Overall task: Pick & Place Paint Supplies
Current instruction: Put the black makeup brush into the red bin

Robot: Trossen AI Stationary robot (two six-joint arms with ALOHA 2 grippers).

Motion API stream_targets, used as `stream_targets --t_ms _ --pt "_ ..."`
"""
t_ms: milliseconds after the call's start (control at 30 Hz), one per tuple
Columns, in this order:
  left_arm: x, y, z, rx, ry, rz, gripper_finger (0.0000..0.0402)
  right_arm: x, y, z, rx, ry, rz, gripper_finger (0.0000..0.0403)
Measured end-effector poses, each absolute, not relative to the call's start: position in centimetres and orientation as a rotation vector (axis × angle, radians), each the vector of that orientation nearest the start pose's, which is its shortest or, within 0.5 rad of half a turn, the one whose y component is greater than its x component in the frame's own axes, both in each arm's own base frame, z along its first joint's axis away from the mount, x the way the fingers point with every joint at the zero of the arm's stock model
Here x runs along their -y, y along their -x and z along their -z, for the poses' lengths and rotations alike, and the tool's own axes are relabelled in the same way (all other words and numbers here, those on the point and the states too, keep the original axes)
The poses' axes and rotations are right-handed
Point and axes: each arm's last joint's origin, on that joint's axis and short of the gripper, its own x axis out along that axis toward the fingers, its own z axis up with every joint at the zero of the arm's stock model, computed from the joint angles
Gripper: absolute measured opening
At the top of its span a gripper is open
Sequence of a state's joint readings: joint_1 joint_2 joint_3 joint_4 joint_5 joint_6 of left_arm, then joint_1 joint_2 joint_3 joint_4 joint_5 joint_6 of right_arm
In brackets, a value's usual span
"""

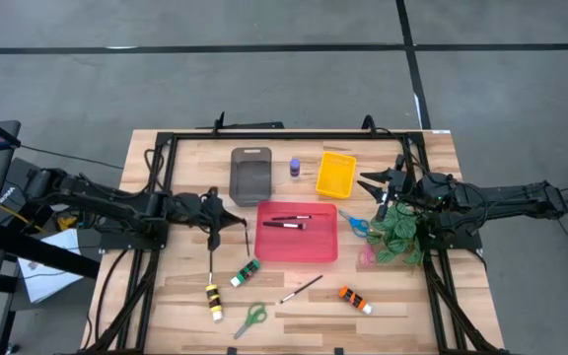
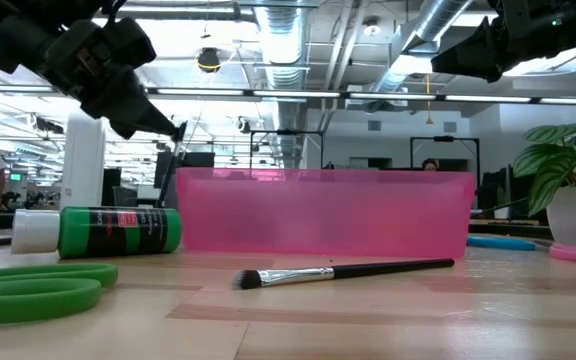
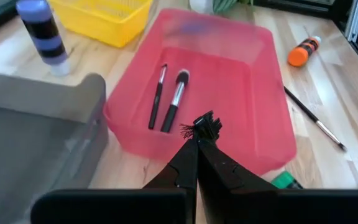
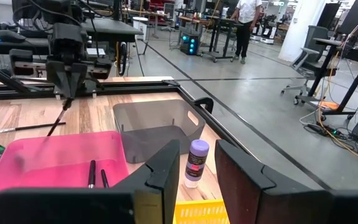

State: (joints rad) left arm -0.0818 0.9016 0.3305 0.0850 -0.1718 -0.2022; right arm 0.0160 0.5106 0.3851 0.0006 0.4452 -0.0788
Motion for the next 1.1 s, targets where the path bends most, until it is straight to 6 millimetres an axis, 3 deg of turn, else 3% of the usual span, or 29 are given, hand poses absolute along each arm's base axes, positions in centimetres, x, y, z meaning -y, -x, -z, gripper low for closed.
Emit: stream_targets --t_ms 600,1100 --pt "-1.7 -20.1 -23.1 -0.357 -0.014 -0.012 0.0000 1.0 -13.4 -25.0 -0.136 0.106 0.424 0.0098" --pt "-2.4 -26.8 -24.1 -0.411 -0.077 0.169 0.0000 1.0 -13.4 -25.1 -0.132 0.115 0.423 0.0098"
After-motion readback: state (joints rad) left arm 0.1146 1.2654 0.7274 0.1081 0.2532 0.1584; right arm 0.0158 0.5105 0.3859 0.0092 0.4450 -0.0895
